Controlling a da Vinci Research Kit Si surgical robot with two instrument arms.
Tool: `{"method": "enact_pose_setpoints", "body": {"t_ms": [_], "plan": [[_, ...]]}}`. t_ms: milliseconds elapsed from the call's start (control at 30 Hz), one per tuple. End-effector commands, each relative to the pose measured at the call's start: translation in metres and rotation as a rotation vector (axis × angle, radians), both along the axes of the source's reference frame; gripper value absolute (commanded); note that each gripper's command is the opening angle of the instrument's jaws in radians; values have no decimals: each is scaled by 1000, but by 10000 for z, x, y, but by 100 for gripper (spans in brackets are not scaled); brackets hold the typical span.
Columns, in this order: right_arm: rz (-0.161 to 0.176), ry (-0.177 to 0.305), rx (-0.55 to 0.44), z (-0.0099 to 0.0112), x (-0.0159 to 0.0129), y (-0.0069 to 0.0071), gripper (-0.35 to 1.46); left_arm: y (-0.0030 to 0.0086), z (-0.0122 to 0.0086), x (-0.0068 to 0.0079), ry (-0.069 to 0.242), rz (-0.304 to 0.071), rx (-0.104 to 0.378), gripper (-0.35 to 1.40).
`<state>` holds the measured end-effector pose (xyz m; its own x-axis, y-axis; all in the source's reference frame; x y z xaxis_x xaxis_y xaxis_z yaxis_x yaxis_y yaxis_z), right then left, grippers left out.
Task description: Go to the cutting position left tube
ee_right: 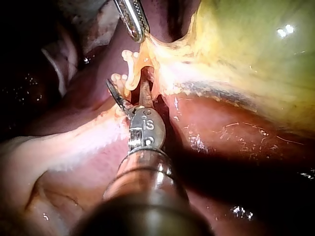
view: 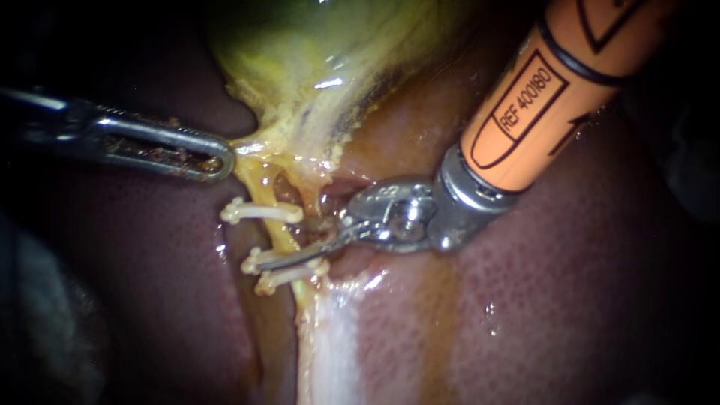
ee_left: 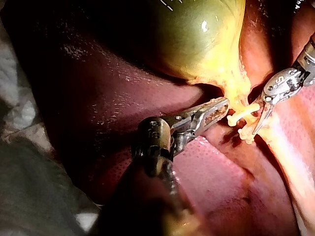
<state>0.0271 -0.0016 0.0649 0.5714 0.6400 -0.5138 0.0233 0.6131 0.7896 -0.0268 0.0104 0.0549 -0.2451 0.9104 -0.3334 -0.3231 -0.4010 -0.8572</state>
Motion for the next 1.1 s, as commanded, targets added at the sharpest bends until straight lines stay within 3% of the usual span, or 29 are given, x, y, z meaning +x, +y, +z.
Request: {"method": "enact_pose_setpoints", "body": {"t_ms": [33, 400, 700, 900, 1100], "plan": [[5, -2, 5, 1, 2, -1, 126, 0, 0, 0, 1, -1, 0, -35], [23, 7, 13, 10, 30, -8, 131, -1, 1, -1, -3, 0, 1, -35], [63, 60, 60, 7, 43, -8, 133, -1, 1, -1, -3, 0, 0, -35], [84, 109, 109, -8, 47, -11, 136, -1, 1, -1, -3, 0, 0, -35], [84, 190, 154, -35, 55, -9, 135, -1, 1, 0, -3, 0, 0, -35]]}}
